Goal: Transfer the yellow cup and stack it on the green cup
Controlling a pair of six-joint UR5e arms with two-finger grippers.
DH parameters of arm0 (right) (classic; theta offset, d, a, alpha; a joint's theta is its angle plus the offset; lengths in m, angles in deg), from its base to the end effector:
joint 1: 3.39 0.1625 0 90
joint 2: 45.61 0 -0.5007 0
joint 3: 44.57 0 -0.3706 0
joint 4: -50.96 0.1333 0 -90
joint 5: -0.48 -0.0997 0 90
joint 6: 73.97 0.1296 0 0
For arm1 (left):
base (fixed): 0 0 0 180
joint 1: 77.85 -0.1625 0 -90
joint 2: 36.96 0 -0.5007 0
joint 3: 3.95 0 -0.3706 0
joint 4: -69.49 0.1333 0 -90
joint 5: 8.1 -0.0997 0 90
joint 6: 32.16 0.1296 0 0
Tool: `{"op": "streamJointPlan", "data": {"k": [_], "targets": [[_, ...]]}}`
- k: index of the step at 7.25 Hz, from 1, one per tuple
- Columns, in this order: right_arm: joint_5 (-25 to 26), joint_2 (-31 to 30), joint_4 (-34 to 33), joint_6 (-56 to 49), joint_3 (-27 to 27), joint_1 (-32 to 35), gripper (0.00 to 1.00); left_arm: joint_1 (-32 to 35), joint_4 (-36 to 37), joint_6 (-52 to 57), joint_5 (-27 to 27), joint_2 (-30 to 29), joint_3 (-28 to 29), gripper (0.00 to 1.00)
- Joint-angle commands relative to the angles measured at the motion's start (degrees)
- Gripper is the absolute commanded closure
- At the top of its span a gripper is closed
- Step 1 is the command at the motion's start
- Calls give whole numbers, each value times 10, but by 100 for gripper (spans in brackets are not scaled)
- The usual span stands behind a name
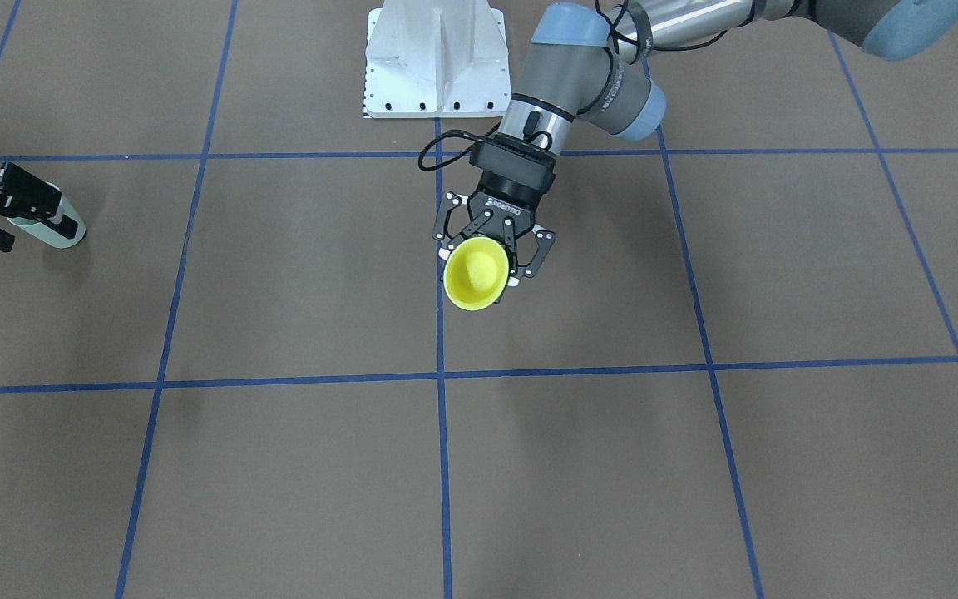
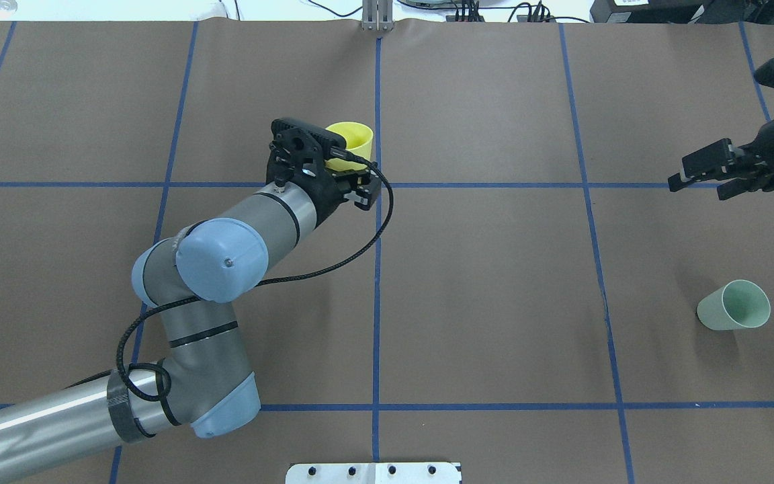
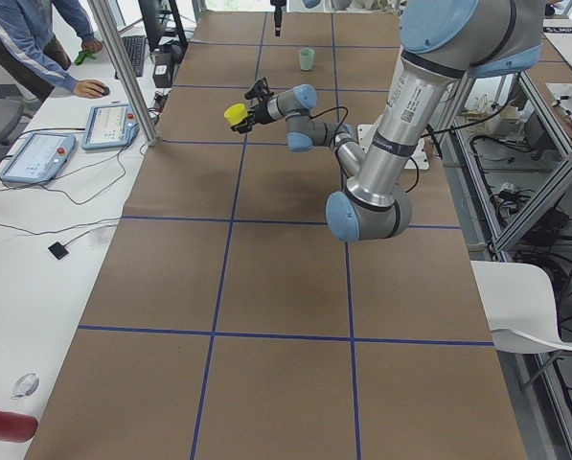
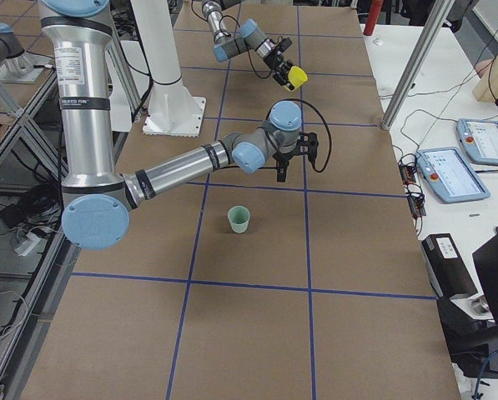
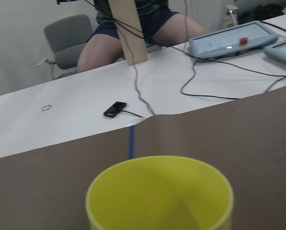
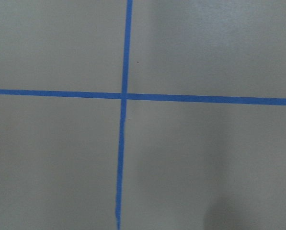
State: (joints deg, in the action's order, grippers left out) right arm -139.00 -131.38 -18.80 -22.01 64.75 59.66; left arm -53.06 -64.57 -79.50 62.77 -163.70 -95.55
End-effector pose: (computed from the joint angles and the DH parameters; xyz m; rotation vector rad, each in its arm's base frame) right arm -0.1987 -0.4676 0.5056 0.0310 -1.0824 0.0633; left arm 0.5843 -0.4635 0.2512 1.0154 1.0289 0.0155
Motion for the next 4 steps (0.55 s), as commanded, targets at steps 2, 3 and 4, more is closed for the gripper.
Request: {"op": "streamJointPlan", "data": {"k": [2, 3, 4], "targets": [[31, 92, 16, 172, -1, -78, 0, -6, -88, 246, 117, -24, 29, 100], [46, 122, 16, 216, -4, -116, 0, -3, -166, 281, 174, -18, 63, 100], [53, 142, 16, 244, -5, -136, 0, 5, -195, 331, 210, -34, 87, 100]]}}
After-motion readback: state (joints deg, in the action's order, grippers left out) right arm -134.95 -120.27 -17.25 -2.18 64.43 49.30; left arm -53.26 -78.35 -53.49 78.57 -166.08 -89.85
